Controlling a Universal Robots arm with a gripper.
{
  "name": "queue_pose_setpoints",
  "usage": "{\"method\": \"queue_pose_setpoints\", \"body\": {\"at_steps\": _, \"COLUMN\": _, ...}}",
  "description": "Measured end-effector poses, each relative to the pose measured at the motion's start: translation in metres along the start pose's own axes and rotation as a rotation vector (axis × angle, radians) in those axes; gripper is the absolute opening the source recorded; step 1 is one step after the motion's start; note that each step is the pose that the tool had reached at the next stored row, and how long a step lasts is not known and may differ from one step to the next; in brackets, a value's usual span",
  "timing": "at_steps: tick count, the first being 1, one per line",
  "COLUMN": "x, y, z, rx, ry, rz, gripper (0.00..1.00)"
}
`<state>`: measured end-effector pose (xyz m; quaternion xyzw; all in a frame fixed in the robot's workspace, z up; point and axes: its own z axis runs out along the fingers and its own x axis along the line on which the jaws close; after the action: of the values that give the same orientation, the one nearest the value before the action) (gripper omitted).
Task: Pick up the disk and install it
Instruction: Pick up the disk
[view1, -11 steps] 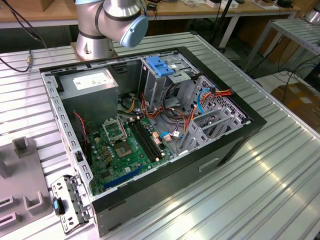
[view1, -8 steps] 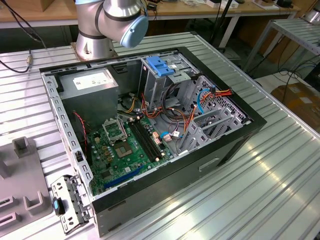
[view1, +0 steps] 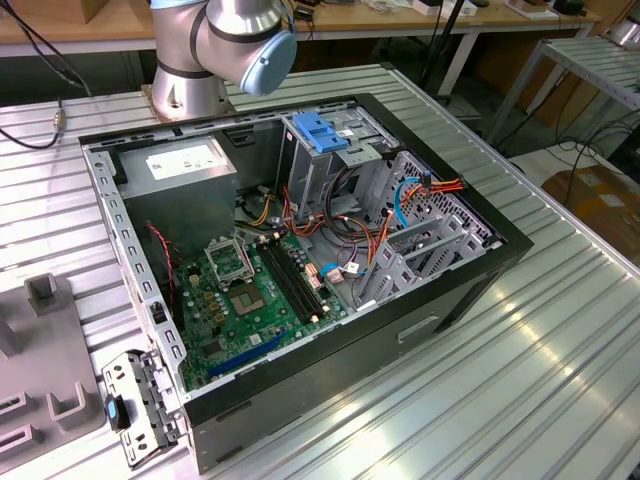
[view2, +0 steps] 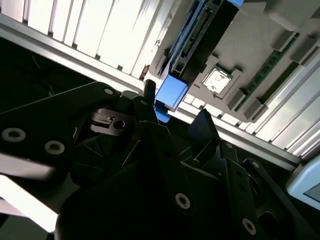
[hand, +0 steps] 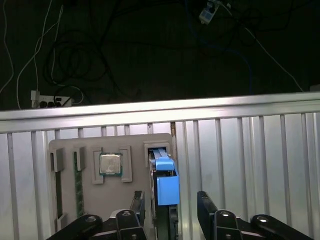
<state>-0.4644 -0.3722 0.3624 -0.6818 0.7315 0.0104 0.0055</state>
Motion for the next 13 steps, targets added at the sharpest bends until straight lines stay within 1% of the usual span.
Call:
{"method": "queue_pose_setpoints", "body": {"at_steps": 2, "x": 0.0001, "y": 0.0000, "z": 0.0023, "rx": -0.0001, "ry": 0.0000, "rz": 0.000, "gripper": 0.54}}
{"method": "queue_pose_setpoints", "body": {"at_steps": 6, "x": 0.0003, "y": -0.0001, "z": 0.0105, "rx": -0.0001, "ry": 0.0000, "rz": 0.000, "gripper": 0.54}}
{"method": "queue_pose_setpoints", "body": {"at_steps": 8, "x": 0.0004, "y": -0.0002, "z": 0.0164, "rx": -0.0001, "ry": 0.0000, "rz": 0.000, "gripper": 0.54}}
{"method": "queue_pose_setpoints", "body": {"at_steps": 12, "x": 0.0006, "y": -0.0003, "z": 0.0247, "rx": 0.0000, "ry": 0.0000, "rz": 0.000, "gripper": 0.54}}
{"method": "queue_pose_setpoints", "body": {"at_steps": 13, "x": 0.0006, "y": -0.0003, "z": 0.0277, "rx": -0.0001, "ry": 0.0000, "rz": 0.000, "gripper": 0.54}}
